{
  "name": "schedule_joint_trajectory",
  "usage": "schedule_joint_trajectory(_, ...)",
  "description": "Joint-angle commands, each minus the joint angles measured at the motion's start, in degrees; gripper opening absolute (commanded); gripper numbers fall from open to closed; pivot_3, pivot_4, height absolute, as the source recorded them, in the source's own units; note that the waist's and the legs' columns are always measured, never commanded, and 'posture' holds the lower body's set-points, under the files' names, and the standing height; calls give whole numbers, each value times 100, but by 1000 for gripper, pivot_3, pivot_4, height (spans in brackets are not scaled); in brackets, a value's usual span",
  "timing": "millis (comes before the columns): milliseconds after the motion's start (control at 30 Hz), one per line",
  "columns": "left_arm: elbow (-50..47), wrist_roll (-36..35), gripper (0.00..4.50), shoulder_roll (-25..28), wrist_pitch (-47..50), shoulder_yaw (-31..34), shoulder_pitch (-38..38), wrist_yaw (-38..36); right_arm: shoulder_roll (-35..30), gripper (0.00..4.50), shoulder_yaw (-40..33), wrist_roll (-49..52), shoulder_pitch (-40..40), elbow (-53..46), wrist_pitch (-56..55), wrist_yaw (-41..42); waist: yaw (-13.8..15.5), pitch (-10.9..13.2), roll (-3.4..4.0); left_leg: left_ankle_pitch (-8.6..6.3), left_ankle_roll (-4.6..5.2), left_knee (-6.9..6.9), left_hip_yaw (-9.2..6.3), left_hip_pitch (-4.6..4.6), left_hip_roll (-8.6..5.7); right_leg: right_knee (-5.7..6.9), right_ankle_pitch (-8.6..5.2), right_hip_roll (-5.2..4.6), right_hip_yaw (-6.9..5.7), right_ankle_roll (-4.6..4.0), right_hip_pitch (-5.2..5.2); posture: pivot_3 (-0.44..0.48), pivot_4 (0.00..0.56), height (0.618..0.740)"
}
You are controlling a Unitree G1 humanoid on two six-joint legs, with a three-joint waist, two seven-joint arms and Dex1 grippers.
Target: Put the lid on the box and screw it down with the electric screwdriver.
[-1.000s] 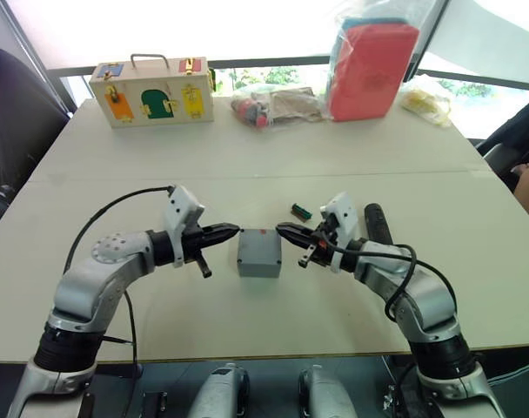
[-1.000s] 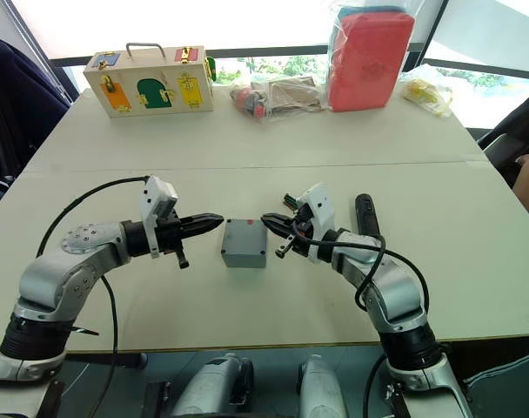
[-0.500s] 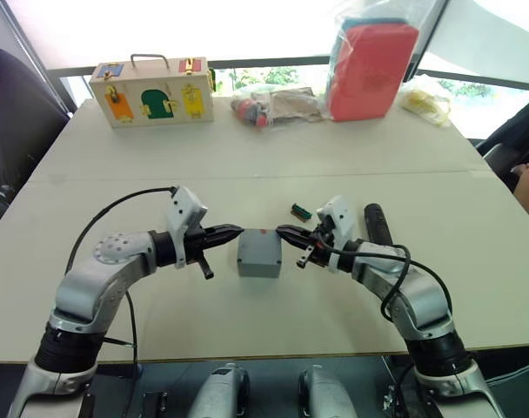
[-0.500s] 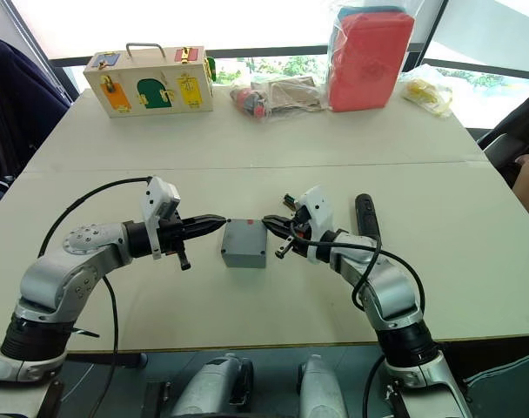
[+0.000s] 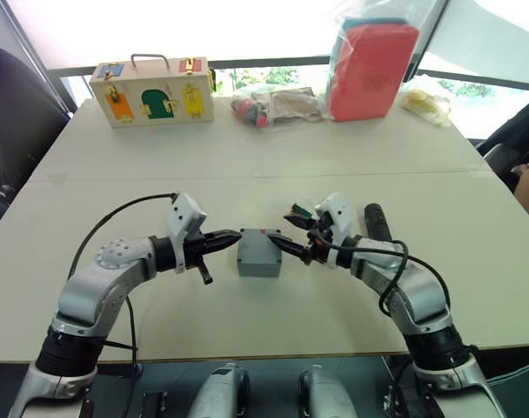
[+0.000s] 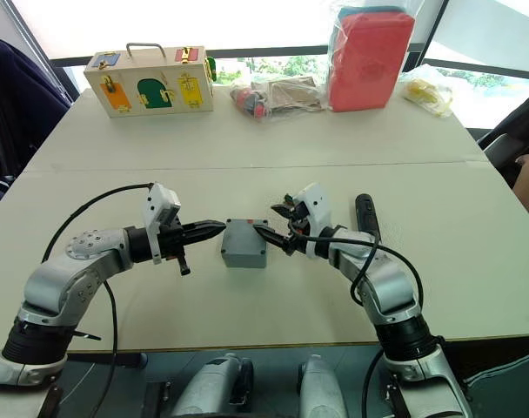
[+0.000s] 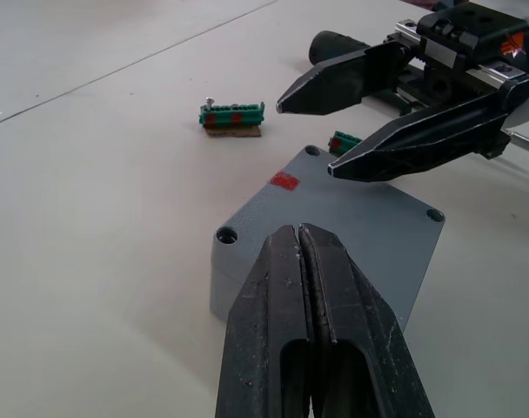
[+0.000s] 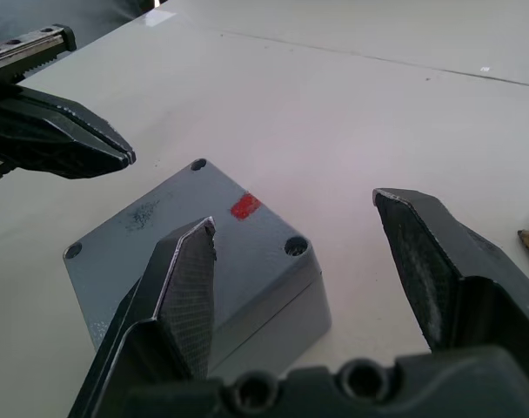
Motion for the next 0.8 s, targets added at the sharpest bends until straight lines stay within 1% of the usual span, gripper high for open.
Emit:
schedule_joint_trajectory(33, -102, -32, 0, -72, -205, -14, -136, -105, -220, 2920, -541, 393, -86, -507, 269, 52, 13, 0, 0, 0, 0, 0, 0, 0, 0, -1, 0, 0, 0, 0, 1, 0, 150, 740)
schedule_joint_trajectory(100, -61, -51, 0, -148, -229, -79, -247, -172, -444, 2920, -951, 695, -41, -666, 590, 80, 19, 0, 0, 0, 1, 0, 0, 0, 0, -1, 0, -1, 0, 0, 2, 0, 150, 740)
schedule_joint_trajectory(167, -25, -71, 0, -179, -251, -155, -370, -312, -839, 2920, -1220, 761, 18, -735, 916, 118, 82, 1, 1, -1, 2, 0, 0, 0, -1, -1, 0, -2, 0, 0, 1, 0, 150, 740)
schedule_joint_trajectory(267, 82, 16, 0, -232, -371, -263, -597, -426, -1682, 3673, -1380, 672, 91, -711, 1372, 268, 118, 1, 1, -8, 14, 2, 1, 1, -1, -3, 0, -4, -1, 0, 6, 0, 150, 740)
schedule_joint_trajectory(300, 127, 14, 0, -255, -387, -280, -674, -447, -1939, 4046, -1395, 572, 82, -675, 1494, 243, 117, 1, 1, -22, 38, 3, 1, 1, -1, -4, 0, -4, -2, 0, 7, 0, 150, 740)
schedule_joint_trajectory(333, 153, -4, 0, -293, -383, -300, -750, -458, -2283, 4345, -1285, 294, 11, -537, 1657, 125, 112, 1, 1, -22, 38, 4, 1, 1, -1, -3, 0, -5, -1, 0, 7, 0, 150, 740)
schedule_joint_trajectory(367, 160, -16, 0, -331, -371, -325, -805, -460, -2572, 4465, -1193, 119, -69, -428, 1884, 44, 115, 2, 4, -23, 39, 4, 2, 2, 0, -3, 0, -5, -1, 0, 7, 0, 150, 740)
schedule_joint_trajectory(400, 161, -13, 0, -361, -363, -346, -837, -458, -2759, 4465, -1123, 26, -125, -353, 2038, -8, 112, 1, 3, -22, 39, 5, 4, 0, -2, -2, 0, -7, -2, 0, 6, 0, 150, 740)
schedule_joint_trajectory(433, 135, 30, 0, -442, -387, -437, -850, -436, -3029, 4465, -1078, 175, -275, -341, 2768, 32, 110, 1, 4, -23, 40, 6, 4, 0, -1, -3, 0, -7, -3, 0, 8, 0, 150, 740)
schedule_joint_trajectory(500, 29, 136, 0, -619, -443, -641, -828, -345, -3089, 4465, -1253, 528, -659, -282, 3989, -3, 99, 0, 6, -25, 43, 5, 7, 1, -1, -4, 0, -9, -2, 0, 6, 0, 150, 740)
schedule_joint_trajectory(567, -82, 168, 0, -685, -473, -698, -788, -315, -2962, 4465, -1405, 644, -952, -145, 4706, -100, 79, 0, 6, -25, 43, 5, 7, 1, 5, -6, 0, -8, -1, -1, 7, 0, 150, 740)
schedule_joint_trajectory(700, -233, 187, 0, -733, -486, -743, -776, -259, -2554, 4465, -1720, 836, -1145, 44, 5554, -178, 106, 0, 5, -25, 43, 5, 5, -1, 13, -9, 0, -9, 1, -2, 7, 0, 150, 740)
schedule_joint_trajectory(800, -318, 132, 0, -817, -458, -742, -748, -179, -2381, 4465, -1799, 912, -1129, 347, 5763, -210, 116, -1, 6, -27, 47, 8, 6, -2, 10, -9, 1, -9, 1, -2, 11, 0, 150, 740)
